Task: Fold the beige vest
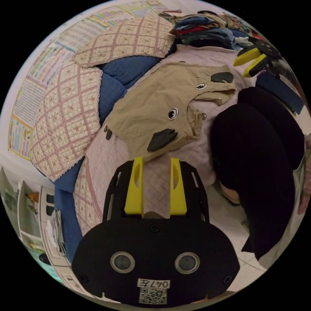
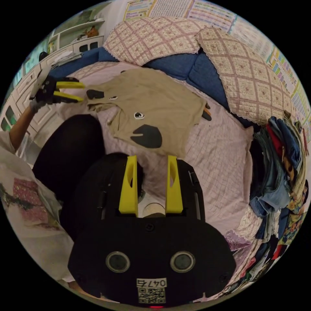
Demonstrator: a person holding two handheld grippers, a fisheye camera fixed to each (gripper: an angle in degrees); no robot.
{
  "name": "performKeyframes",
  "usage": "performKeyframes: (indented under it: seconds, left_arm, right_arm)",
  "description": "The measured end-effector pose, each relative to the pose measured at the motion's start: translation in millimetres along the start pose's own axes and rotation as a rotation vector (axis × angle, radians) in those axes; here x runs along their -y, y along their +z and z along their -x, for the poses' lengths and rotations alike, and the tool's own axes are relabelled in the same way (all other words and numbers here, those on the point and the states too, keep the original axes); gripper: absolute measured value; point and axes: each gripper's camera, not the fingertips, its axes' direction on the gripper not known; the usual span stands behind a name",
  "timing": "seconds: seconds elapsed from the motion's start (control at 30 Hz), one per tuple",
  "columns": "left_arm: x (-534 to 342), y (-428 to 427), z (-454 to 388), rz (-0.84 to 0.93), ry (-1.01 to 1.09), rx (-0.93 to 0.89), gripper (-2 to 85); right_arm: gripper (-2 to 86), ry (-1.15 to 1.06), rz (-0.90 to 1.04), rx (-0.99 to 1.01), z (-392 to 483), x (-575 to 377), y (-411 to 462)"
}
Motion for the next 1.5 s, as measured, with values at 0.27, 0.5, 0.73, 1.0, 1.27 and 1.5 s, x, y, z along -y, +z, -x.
performKeyframes:
  seconds: [0.27, 0.5, 0.73, 1.0, 1.27, 1.5]
  left_arm:
    - [42.3, 42.9, -20.1, -0.018, 0.192, 0.032, 10.8]
    - [71.4, 76.5, -6.8, 0.07, 0.104, -0.002, 4.8]
    - [83.4, 108.2, 0.4, 0.115, 0.047, -0.001, 1.9]
    - [86.7, 139.7, 22.9, 0.134, 0.026, -0.009, 0.1]
    - [66.5, 94.4, 87.6, 0.04, -0.097, -0.212, -0.4]
    - [11.1, 87.7, 109.9, 0.006, -0.184, -0.376, -0.4]
  right_arm:
    - [8.8, -0.231, -0.055, -0.118, 22.1, 3.0, 5.2]
    - [5.0, -0.303, 0.005, -0.138, 22.1, 10.9, 11.9]
    - [1.0, -0.263, -0.011, -0.17, 11.2, 10.5, -8.0]
    - [-0.2, -0.245, -0.018, -0.154, -7.1, 9.8, -25.4]
    - [-0.2, -0.21, -0.176, -0.226, -39.5, 2.4, -118.4]
    - [-0.3, -0.305, -0.064, -0.036, -51.9, -21.7, -136.4]
